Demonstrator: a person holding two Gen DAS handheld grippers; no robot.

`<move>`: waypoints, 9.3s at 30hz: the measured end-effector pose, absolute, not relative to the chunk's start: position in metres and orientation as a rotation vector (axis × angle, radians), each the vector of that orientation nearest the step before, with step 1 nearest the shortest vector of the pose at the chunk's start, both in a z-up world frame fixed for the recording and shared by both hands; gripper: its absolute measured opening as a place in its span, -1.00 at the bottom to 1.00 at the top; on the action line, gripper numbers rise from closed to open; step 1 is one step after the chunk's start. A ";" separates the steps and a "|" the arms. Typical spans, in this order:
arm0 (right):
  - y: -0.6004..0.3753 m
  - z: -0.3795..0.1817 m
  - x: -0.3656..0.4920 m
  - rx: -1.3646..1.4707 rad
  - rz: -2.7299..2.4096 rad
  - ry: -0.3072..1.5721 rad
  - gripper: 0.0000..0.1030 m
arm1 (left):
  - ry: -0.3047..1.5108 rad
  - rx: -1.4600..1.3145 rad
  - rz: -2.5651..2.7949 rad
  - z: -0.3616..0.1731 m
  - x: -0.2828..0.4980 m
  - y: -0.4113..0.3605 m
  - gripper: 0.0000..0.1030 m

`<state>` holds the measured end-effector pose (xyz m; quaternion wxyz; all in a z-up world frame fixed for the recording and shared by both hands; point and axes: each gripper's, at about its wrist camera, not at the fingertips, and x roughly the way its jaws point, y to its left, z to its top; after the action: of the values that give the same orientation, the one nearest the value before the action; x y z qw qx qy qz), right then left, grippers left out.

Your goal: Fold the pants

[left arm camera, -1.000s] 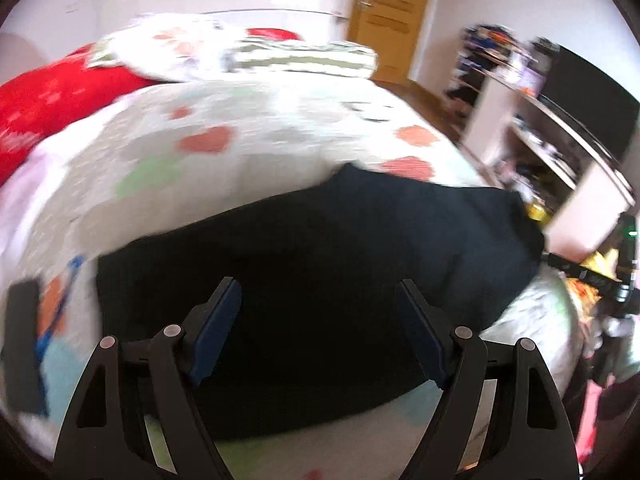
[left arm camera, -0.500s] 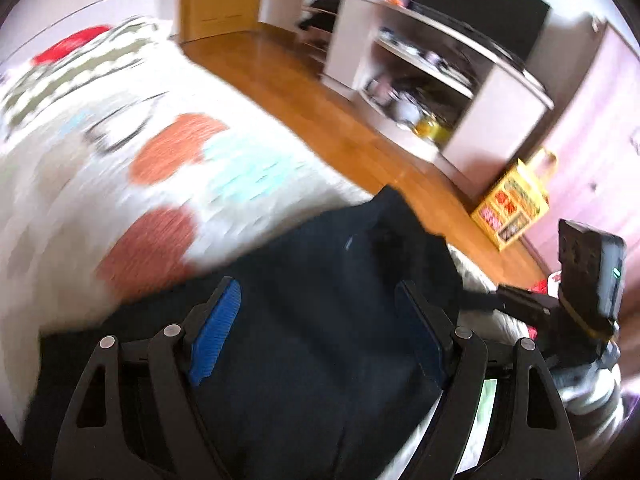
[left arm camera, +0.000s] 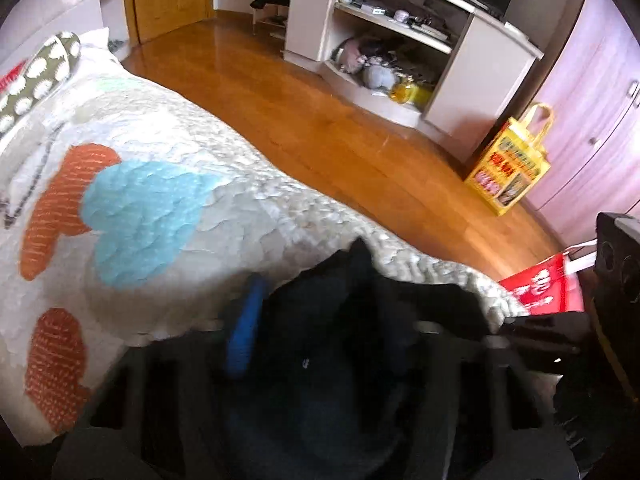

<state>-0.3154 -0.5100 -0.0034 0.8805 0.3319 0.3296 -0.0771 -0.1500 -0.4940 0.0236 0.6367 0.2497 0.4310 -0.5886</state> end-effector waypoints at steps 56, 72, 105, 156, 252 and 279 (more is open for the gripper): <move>-0.317 0.023 -0.243 0.372 0.255 0.794 -0.22 | 1.141 -0.022 -0.942 0.040 -0.088 -0.209 -0.33; -0.290 0.023 -0.193 0.163 0.121 0.796 -0.22 | 1.032 -0.069 -0.714 0.057 -0.119 -0.114 -0.13; -0.334 0.034 -0.199 0.257 0.076 0.756 -0.21 | 1.117 -0.450 -1.113 0.066 -0.066 -0.192 0.21; -0.191 0.068 -0.191 0.171 0.338 0.709 0.04 | 0.940 -0.253 -0.398 0.072 -0.190 0.023 0.24; -0.249 0.084 -0.130 0.397 0.430 0.839 -0.26 | 0.557 0.104 -0.642 0.086 -0.232 -0.128 -0.45; -0.425 0.069 -0.239 0.527 -0.044 0.657 0.11 | 0.656 0.096 -0.839 0.116 -0.214 -0.137 0.44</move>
<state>-0.2394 -0.4251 0.0689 0.9124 0.2559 0.3188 -0.0213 -0.2137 -0.1367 0.1161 0.8604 0.0455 0.3124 -0.4000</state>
